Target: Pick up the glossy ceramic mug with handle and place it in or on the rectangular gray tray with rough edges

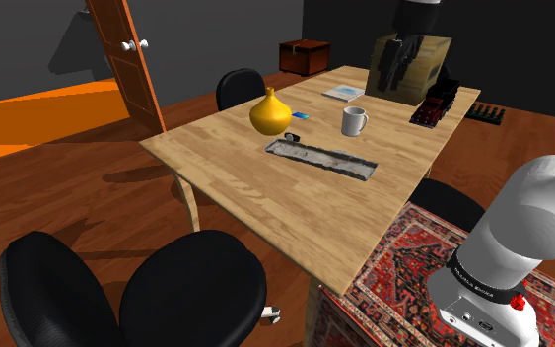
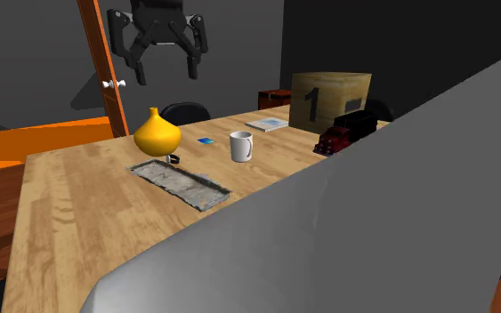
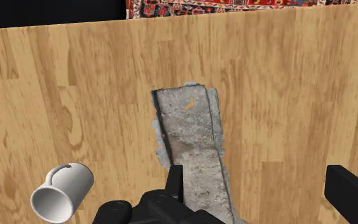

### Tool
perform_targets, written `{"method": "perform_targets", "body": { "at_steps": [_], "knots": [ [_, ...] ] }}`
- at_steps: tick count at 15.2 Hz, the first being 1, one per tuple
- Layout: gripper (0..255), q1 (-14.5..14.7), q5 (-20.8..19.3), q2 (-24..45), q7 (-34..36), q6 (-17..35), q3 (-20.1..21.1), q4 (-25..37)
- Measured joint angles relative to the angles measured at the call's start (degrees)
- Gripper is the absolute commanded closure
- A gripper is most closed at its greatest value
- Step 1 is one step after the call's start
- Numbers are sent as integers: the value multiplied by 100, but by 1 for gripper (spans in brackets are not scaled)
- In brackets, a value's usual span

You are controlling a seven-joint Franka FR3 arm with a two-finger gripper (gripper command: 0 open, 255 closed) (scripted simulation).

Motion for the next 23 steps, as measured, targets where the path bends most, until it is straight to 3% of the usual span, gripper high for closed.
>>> {"method": "perform_targets", "body": {
  "at_steps": [9, 15, 23],
  "knots": [
    [0, -131, -294, 1146, -646, 828, -563, 146],
    [0, -195, -376, 2315, -1194, 1404, -995, 616],
    [0, -299, -180, 4034, -1985, 1958, -1457, 1591]
  ]
}}
